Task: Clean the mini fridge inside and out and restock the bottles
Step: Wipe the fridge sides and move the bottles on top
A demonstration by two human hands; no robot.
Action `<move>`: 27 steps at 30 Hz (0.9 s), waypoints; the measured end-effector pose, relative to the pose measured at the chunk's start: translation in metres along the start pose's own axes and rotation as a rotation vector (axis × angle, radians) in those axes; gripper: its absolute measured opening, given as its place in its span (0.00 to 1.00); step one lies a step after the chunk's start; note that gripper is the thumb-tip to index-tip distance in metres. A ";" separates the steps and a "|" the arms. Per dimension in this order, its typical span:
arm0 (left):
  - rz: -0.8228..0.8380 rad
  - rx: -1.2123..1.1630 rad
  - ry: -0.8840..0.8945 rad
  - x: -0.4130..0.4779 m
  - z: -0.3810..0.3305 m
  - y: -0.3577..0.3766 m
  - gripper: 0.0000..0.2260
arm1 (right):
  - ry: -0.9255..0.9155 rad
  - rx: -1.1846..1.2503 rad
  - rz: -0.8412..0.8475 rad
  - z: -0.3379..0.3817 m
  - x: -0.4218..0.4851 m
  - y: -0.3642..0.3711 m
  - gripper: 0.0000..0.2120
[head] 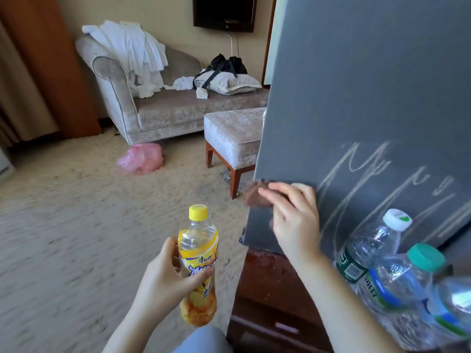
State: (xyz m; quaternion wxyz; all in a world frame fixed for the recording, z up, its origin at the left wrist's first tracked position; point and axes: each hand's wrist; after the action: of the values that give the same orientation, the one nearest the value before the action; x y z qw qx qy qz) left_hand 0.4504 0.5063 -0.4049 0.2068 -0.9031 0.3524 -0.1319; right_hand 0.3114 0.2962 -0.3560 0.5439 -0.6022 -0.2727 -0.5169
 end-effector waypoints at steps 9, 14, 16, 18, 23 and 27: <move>-0.044 -0.028 -0.055 0.006 0.020 0.003 0.23 | 0.120 -0.058 0.314 0.013 -0.070 0.029 0.16; -0.054 -0.039 -0.063 0.005 0.024 -0.001 0.24 | 0.322 -0.130 0.605 0.011 -0.123 0.038 0.23; -0.058 -0.043 -0.066 0.003 0.025 -0.002 0.24 | 0.430 -0.174 0.586 0.007 -0.124 0.025 0.22; -0.057 -0.052 -0.068 0.002 0.025 -0.002 0.24 | 0.565 -0.203 0.494 -0.002 -0.118 0.007 0.20; -0.014 -0.049 -0.065 0.000 0.019 0.009 0.24 | 0.379 -0.093 -0.009 0.001 -0.045 -0.019 0.17; 0.033 -0.075 -0.039 -0.003 0.011 0.015 0.27 | 0.304 -0.029 -0.306 -0.006 0.022 -0.035 0.17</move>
State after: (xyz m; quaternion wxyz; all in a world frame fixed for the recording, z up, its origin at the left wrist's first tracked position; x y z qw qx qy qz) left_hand 0.4438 0.5014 -0.4215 0.1819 -0.9066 0.3680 -0.0976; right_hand 0.2852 0.2946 -0.3232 0.4852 -0.4768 -0.2680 -0.6822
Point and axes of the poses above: each hand's wrist, its own x-axis towards the middle knuckle, its own y-axis out of the palm, z = x × y, and after that the axes turned 1 degree about -z, right-handed
